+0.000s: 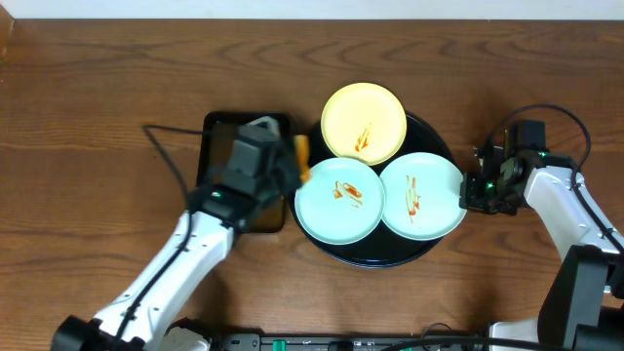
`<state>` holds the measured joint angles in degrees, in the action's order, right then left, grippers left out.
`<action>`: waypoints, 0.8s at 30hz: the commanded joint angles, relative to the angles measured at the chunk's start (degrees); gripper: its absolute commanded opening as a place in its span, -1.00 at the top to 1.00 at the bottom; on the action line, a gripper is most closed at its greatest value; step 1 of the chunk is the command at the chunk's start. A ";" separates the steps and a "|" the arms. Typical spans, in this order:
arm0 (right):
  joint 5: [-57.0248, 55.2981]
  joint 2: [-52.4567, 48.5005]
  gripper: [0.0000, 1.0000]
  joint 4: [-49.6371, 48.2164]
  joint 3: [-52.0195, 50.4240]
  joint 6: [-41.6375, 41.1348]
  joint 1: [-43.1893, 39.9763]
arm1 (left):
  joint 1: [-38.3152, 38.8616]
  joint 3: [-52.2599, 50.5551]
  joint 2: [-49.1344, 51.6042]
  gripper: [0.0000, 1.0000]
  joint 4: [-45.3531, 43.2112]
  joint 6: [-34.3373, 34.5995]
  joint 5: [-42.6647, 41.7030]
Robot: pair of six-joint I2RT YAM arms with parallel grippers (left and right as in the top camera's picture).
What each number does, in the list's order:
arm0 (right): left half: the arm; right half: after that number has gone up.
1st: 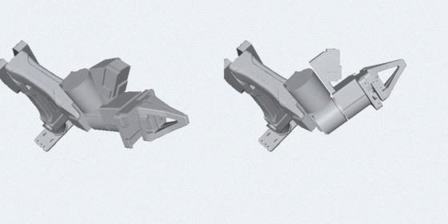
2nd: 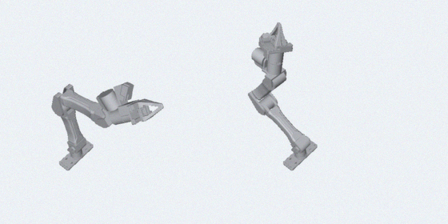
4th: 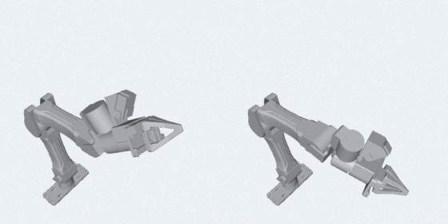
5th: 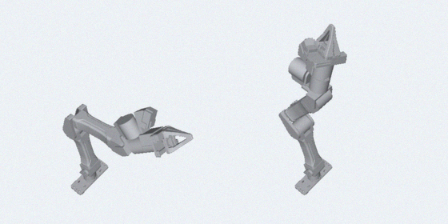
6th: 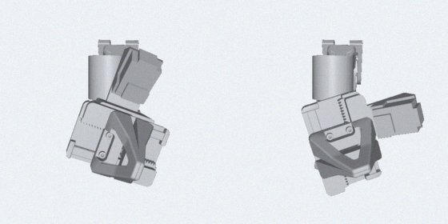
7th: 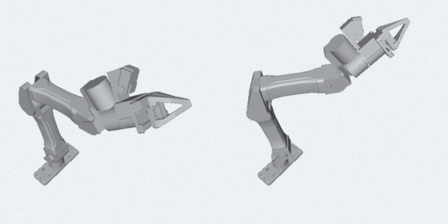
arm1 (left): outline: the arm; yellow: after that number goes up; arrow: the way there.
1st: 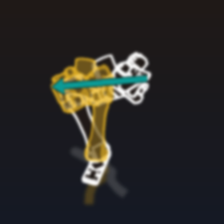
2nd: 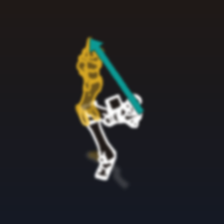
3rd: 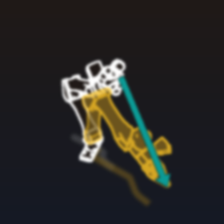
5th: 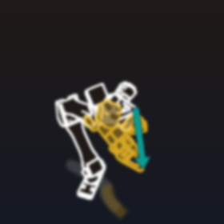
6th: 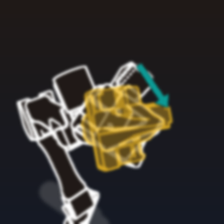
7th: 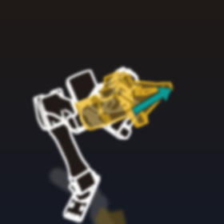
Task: Clean dirty plates on tray and stack at the side
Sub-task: 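Scrub the right pale green plate with the sponge in the left gripper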
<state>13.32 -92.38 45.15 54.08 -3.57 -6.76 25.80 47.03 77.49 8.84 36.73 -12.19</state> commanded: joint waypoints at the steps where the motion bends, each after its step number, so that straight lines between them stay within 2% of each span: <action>1: 2.16 -0.22 0.97 0.37 0.44 0.70 0.83 | 5.55 2.03 3.52 0.85 -5.55 0.42 -2.45; 9: 2.19 -0.22 0.98 0.76 0.44 0.68 1.22 | 16.90 3.10 14.05 0.86 -22.16 0.00 -2.45; 12: 2.19 -0.22 0.98 0.90 0.44 0.68 1.22 | 19.54 5.22 17.46 0.85 -24.65 -0.02 -3.58; 16: 2.19 -0.22 0.98 0.94 0.44 0.70 1.22 | 21.29 11.98 22.75 0.85 -21.14 -0.04 -8.15; 19: 2.19 -0.22 0.98 0.94 0.44 0.70 1.22 | 22.05 17.64 25.97 0.86 -13.81 -1.38 -8.37; 24: 2.19 -0.22 0.98 1.01 0.44 0.68 1.22 | 22.23 18.56 28.15 0.85 -12.48 -1.29 -8.48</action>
<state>14.15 -92.40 46.00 54.08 -3.57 -6.07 47.92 64.25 104.51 -4.03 36.56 -19.46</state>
